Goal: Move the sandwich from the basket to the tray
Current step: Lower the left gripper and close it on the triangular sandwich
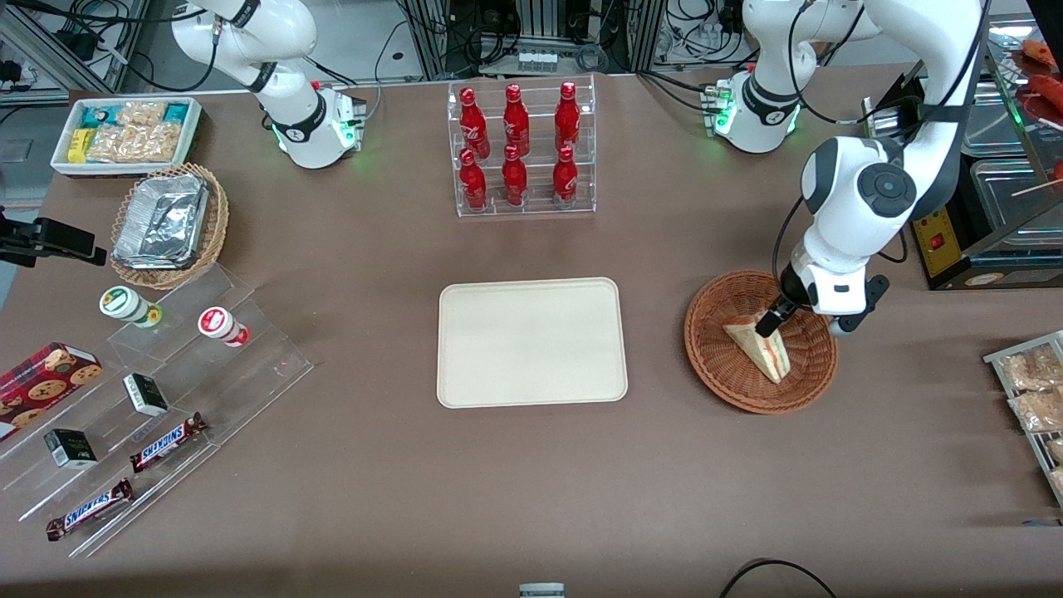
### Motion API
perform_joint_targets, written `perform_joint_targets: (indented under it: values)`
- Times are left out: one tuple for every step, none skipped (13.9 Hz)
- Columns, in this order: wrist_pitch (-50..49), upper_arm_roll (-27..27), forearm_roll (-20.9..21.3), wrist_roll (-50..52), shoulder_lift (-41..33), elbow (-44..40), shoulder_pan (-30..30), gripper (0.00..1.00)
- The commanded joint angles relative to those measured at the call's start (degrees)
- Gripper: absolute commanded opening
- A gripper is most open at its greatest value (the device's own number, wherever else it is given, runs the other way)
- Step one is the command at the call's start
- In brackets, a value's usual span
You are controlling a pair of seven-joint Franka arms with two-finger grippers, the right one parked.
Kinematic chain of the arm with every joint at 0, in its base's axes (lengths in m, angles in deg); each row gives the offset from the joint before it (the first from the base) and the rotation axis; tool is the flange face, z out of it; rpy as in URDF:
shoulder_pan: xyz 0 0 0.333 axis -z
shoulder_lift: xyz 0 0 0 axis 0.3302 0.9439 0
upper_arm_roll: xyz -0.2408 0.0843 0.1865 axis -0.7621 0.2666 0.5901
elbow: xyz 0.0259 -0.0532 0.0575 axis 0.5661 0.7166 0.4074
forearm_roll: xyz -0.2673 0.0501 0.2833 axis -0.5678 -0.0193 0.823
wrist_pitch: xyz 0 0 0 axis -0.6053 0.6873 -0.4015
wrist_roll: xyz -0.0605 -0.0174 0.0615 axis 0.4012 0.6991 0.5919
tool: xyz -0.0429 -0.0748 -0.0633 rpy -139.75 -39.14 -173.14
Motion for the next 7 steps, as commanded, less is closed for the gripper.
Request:
perform_joint_targets:
  values:
    - [3.63, 0.06, -0.11, 1.20, 3.08, -0.04, 0.58, 1.00]
    - [4.68, -0.11, -0.11, 1.20, 4.04, -0.04, 0.58, 1.00]
    - [5.39, -0.29, -0.11, 1.20, 4.92, -0.12, 0.58, 1.00]
    - [5.74, -0.29, -0.11, 1.20, 5.80, -0.21, 0.58, 1.00]
    - [5.92, -0.29, -0.11, 1.20, 6.68, -0.21, 0.58, 1.00]
    - [5.92, -0.29, -0.11, 1.20, 7.30, -0.21, 0.58, 1.00]
    - [5.92, -0.38, -0.11, 1.20, 7.74, -0.13, 0.58, 1.00]
